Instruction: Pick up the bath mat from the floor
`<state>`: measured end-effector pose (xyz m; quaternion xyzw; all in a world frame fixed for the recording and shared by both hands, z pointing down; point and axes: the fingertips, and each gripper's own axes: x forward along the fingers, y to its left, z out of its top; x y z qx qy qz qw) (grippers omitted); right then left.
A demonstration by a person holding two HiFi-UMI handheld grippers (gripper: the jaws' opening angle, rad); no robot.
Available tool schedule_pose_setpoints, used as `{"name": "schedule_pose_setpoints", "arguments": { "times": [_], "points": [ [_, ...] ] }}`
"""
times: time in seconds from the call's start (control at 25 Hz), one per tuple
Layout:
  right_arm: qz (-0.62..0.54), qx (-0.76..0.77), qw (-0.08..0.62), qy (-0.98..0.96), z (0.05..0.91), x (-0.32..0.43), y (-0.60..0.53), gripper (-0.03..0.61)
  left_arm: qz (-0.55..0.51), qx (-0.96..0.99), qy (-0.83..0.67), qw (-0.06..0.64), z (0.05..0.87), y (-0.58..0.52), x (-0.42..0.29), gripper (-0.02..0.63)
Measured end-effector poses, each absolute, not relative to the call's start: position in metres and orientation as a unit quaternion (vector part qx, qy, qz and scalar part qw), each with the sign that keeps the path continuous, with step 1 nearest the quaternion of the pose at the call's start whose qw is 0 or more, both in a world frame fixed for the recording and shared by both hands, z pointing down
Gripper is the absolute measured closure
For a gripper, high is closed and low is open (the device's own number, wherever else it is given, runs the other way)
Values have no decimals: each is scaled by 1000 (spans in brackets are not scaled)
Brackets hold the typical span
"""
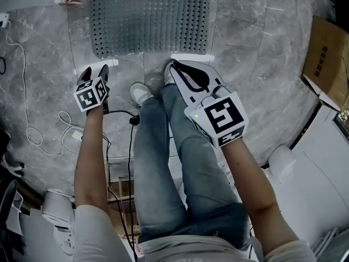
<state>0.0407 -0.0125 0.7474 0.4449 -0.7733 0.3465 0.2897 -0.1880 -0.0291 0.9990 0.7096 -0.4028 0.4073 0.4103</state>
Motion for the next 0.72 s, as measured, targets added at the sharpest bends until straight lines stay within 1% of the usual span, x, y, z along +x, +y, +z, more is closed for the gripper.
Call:
{"name": "schedule_pose_setpoints", "arguments": {
  "times": [0.16,0.36,0.56,0.72],
  "points": [
    [354,442,299,-768,788,43,-5,549,414,708,-404,405,1040,-37,-190,333],
    [356,441,292,-770,830,47,-11,549,438,700,-404,395,1096,-41,-191,322],
    [353,423,292,-781,862,46,-24,549,488,698,-380,360,1152,-36,-192,305],
    [353,420,287,-785,883,54,-38,549,507,675,-389,369,1189,-36,-198,288]
  ]
}}
